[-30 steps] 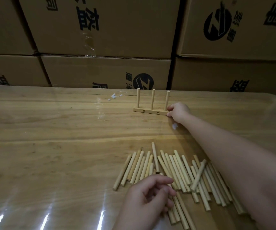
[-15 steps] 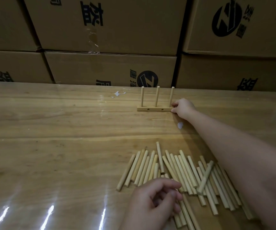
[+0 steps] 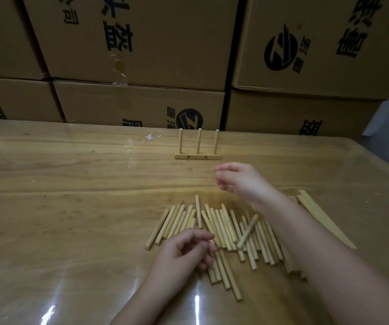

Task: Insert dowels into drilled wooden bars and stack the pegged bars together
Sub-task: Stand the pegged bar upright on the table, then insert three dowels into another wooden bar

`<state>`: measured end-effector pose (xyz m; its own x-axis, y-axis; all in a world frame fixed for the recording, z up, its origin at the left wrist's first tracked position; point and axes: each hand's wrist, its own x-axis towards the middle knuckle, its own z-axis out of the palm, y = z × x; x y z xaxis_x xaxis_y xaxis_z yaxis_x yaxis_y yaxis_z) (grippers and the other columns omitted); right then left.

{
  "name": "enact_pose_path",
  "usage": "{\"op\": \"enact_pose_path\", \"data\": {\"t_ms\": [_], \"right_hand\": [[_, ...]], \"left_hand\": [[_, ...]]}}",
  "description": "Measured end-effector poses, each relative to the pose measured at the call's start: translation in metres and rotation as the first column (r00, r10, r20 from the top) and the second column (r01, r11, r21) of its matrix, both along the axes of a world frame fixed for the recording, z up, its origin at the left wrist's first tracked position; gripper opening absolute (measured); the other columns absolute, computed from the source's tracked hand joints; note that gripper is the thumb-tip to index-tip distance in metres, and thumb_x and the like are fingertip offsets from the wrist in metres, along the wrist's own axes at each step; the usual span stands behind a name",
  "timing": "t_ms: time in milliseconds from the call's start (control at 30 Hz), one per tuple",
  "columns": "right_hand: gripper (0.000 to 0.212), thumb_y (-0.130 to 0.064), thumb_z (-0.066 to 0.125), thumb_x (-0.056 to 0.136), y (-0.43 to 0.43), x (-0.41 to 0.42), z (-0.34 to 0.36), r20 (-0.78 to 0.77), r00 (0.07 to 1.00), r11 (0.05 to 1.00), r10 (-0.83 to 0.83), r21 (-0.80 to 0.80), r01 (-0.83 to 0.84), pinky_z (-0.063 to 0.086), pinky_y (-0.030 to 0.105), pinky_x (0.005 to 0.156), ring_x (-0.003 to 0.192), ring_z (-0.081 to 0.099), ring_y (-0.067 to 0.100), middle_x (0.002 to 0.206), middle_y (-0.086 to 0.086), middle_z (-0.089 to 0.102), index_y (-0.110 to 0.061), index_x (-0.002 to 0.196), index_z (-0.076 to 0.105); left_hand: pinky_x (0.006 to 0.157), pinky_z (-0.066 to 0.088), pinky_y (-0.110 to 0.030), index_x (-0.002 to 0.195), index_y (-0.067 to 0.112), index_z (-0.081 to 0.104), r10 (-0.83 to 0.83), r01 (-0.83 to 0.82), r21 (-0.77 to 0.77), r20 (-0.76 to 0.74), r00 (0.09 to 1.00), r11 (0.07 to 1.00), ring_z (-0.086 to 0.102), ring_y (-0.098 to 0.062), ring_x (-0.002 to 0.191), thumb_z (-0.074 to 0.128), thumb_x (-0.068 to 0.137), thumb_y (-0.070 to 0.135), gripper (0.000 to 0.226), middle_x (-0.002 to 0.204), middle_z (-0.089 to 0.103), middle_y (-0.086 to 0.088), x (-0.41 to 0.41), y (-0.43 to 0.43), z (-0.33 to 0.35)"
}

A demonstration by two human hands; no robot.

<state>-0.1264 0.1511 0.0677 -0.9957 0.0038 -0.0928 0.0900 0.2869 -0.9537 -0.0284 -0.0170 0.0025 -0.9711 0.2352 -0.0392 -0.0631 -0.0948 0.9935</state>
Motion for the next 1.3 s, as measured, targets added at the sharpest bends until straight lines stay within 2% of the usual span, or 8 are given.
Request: {"op": "enact_pose_path", "data": {"t_ms": [100,233,367,600,733,900,1067,1300], "right_hand": [[0.012,-0.02,0.059,0.088,-0.008,0.069,-0.014,-0.039,0.998,0.998,0.056,0.013,-0.056,0.048,0.012,0.062,0.079,0.064,0.003,0.085,-0.009,0.069,-0.028,0.095,0.066],[0.01,-0.017,0.064,0.085,-0.007,0.127,-0.051,-0.182,0.983,0.953,0.027,0.302,0.03,0.041,0.008,0.066,0.078,0.056,-0.006,0.082,-0.013,0.064,-0.025,0.085,0.069],[0.014,-0.008,0.067,0.082,-0.007,0.133,-0.072,-0.343,0.939,0.944,-0.004,0.309,0.117,0.041,0.008,0.065,0.076,0.057,0.001,0.081,-0.008,0.063,-0.021,0.079,0.069],[0.014,-0.008,0.065,0.083,-0.006,0.131,-0.073,-0.53,0.848,0.937,-0.013,0.29,0.196,0.042,0.007,0.069,0.083,0.058,0.001,0.085,-0.013,0.061,-0.019,0.088,0.069],[0.018,-0.008,0.06,0.086,0.018,0.128,-0.066,-0.583,0.798,0.784,-0.151,0.422,0.456,0.041,0.007,0.07,0.081,0.055,0.001,0.096,-0.007,0.06,-0.013,0.102,0.067],[0.019,0.001,0.064,0.082,0.05,0.125,-0.063,-0.637,0.75,0.547,-0.176,0.57,0.613,0.043,0.029,0.074,0.094,0.054,0.026,0.098,0.007,0.062,-0.005,0.099,0.069],[0.023,-0.005,0.065,0.082,0.063,0.125,-0.068,-0.575,0.78,0.438,-0.248,0.651,0.62,0.042,0.032,0.074,0.098,0.05,0.028,0.103,0.007,0.064,-0.009,0.104,0.07],[0.038,-0.019,0.063,0.084,0.058,0.119,-0.071,-0.475,0.833,0.305,-0.283,0.779,0.548,0.04,0.044,0.089,0.104,0.043,0.03,0.117,0.012,0.056,-0.008,0.12,0.059]], "left_hand": [[0.057,0.049,-0.018,0.093,0.005,0.067,0.009,-0.009,-0.007,0.008,1.0,1.0,0.063,-0.011,0.061,0.05,0.091,-0.009,0.021,0.075,0.071,-0.005,0.0,-0.001,0.003],[0.059,0.05,-0.019,0.096,0.004,0.066,-0.006,0.006,-0.033,-0.011,1.0,0.999,0.064,-0.012,0.064,0.05,0.092,-0.007,0.02,0.076,0.071,-0.004,0.001,-0.003,0.003],[0.058,0.05,-0.019,0.095,0.003,0.066,-0.002,0.001,-0.032,-0.03,1.0,0.999,0.064,-0.01,0.062,0.05,0.092,-0.006,0.019,0.075,0.071,-0.003,0.002,-0.003,0.0],[0.054,0.049,-0.018,0.091,0.005,0.067,0.019,-0.021,-0.02,-0.09,0.996,1.0,0.062,-0.008,0.058,0.05,0.091,-0.007,0.021,0.073,0.071,-0.001,0.0,-0.003,-0.004],[0.053,0.05,-0.019,0.09,0.008,0.068,0.012,-0.015,-0.023,-0.117,0.993,1.0,0.063,-0.01,0.059,0.05,0.092,-0.006,0.023,0.077,0.072,-0.002,-0.001,-0.003,-0.007],[0.054,0.05,-0.019,0.085,0.018,0.074,0.011,-0.009,0.022,-0.108,0.994,1.0,0.065,-0.012,0.063,0.051,0.092,-0.004,0.032,0.082,0.073,-0.005,-0.004,-0.009,-0.009],[0.054,0.05,-0.018,0.083,0.022,0.075,0.003,0.001,0.042,-0.107,0.994,0.999,0.065,-0.011,0.062,0.051,0.092,-0.003,0.036,0.082,0.073,-0.004,-0.006,-0.009,-0.009],[0.053,0.05,-0.018,0.085,0.018,0.073,0.0,0.006,0.057,-0.095,0.995,0.998,0.065,-0.011,0.061,0.051,0.091,-0.003,0.031,0.083,0.073,-0.005,-0.007,-0.011,-0.011]]}}
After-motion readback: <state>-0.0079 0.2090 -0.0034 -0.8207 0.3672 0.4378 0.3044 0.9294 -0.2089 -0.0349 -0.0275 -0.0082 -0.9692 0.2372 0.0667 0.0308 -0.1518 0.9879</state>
